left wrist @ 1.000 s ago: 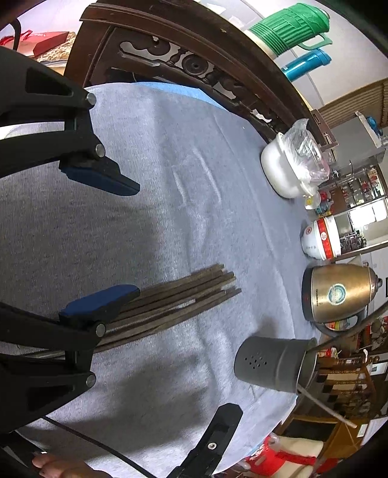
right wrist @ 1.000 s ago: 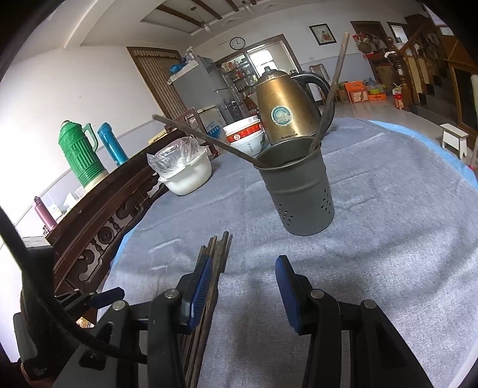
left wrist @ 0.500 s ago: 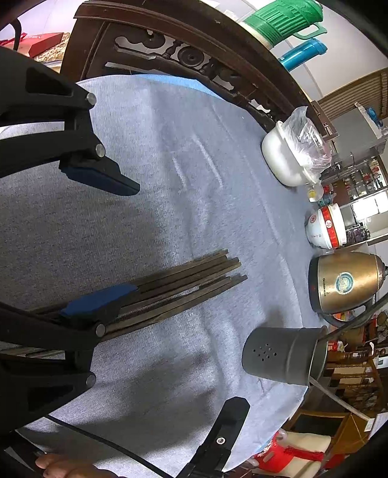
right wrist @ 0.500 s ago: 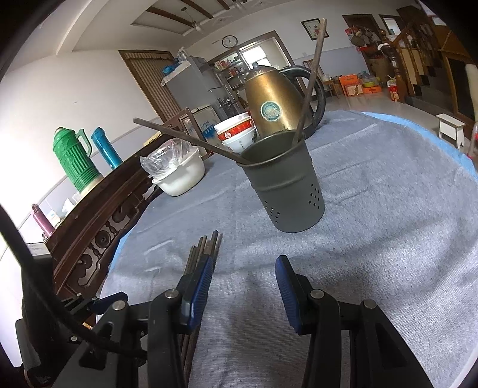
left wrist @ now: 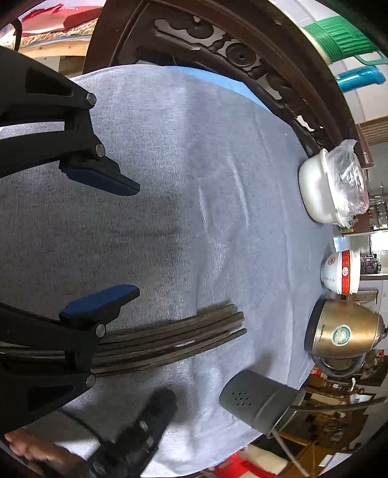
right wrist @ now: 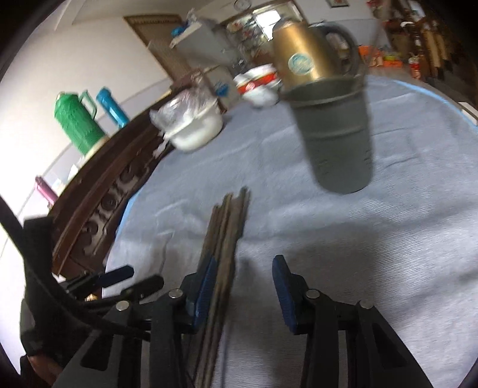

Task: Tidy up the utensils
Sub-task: 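Lower the left gripper and pinch another chopstick from the bundle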

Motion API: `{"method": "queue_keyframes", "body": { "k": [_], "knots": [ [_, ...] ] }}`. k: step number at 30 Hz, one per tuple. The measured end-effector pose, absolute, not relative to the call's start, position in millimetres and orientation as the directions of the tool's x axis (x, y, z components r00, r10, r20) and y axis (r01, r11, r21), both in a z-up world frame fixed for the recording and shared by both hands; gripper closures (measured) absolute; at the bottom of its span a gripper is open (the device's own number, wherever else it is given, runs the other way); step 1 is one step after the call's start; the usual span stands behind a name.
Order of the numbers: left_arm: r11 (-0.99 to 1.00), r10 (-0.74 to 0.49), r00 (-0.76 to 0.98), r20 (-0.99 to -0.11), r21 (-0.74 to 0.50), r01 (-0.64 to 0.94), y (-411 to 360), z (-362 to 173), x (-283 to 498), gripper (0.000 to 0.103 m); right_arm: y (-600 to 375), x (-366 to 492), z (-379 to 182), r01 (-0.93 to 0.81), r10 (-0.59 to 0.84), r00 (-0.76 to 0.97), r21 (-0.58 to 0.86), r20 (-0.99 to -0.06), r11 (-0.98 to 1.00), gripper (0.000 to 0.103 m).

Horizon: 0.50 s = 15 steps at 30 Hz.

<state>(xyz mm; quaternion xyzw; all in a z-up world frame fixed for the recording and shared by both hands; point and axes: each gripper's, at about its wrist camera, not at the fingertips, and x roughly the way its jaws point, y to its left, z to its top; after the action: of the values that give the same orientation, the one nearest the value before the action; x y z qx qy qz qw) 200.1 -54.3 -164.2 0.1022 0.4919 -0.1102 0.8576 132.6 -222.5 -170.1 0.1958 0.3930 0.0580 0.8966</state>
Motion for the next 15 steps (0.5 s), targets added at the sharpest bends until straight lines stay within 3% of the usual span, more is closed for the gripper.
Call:
{"method": "queue_keyframes", "body": {
  "k": [7, 15],
  "knots": [
    [0.951, -0.154, 0.440, -0.885, -0.011, 0.310, -55.4, -172.2, 206.9, 0.040, -202.5, 151.3, -187.3, 0.067, 0.204, 0.610, 0.306, -0.766, 0.950, 0.073],
    [0.935, -0.238, 0.386, -0.891, -0.103, 0.340, -69.5, -176.1, 219.1, 0.040, -207.2, 151.0, -185.3, 0.068, 0.182, 0.598, 0.275, -0.781, 0.959, 0.074]
  ]
}}
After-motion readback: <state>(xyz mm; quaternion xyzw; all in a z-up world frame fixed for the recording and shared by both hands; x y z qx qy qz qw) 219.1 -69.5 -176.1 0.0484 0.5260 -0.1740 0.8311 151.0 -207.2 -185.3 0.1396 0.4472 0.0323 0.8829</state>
